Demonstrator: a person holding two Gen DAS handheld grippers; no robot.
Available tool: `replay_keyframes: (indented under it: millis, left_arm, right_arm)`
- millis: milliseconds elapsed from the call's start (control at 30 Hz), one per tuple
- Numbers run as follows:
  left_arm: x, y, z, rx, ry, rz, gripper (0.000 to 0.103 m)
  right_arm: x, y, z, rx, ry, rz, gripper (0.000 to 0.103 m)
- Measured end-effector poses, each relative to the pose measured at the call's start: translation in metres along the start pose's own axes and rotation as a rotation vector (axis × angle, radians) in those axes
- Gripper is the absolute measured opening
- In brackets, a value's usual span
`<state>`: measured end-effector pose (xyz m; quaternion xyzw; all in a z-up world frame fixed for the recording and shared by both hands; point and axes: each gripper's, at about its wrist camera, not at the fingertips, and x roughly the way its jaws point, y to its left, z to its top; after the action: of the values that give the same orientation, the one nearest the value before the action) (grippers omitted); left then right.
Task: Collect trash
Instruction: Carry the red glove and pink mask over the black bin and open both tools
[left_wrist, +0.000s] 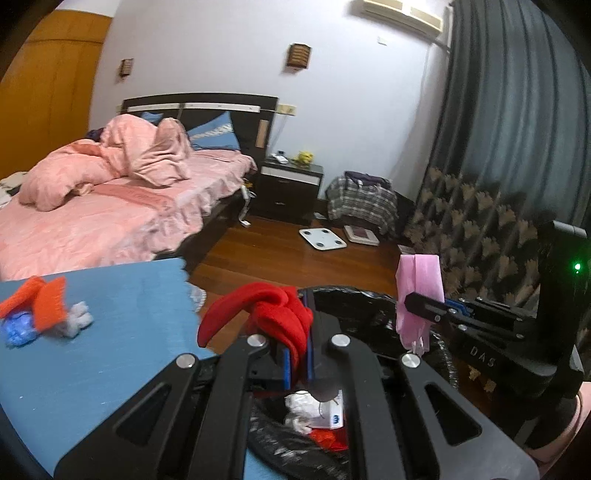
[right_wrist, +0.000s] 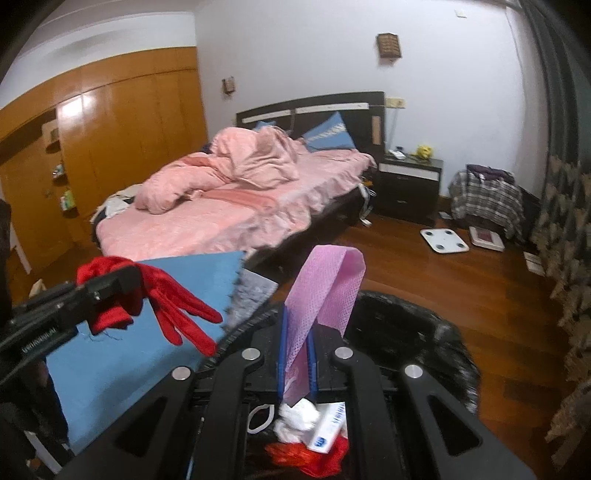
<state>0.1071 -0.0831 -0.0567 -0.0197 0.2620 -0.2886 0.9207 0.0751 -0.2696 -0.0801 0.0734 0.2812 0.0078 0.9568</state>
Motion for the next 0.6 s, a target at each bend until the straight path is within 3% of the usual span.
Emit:
replay_keyframes:
  millis: [433, 500, 567, 600]
  left_arm:
    - [0.055, -0.035, -0.008, 0.040, 0.062, -0.079, 0.006]
    - [0.063, -0.035, -0.010, 0.028, 0.089, -0.111, 0.012]
    - [0.068, -0.032, -0.014, 0.010, 0.116, -0.138, 0.038]
    - [0.069, -0.030, -0.017, 0.005, 0.124, -0.138, 0.042]
  right_arm:
    - [0.011, -0.048, -0.016, 0.040, 0.044, -0.057, 0.009]
    - [0.014, -0.053, -0.019, 0.041, 0.051, -0.066, 0.017]
    - [0.018, -0.056, -0.023, 0.038, 0.076, -0.068, 0.030]
    - [0.021, -0.057, -0.026, 0.038, 0.088, -0.073, 0.038]
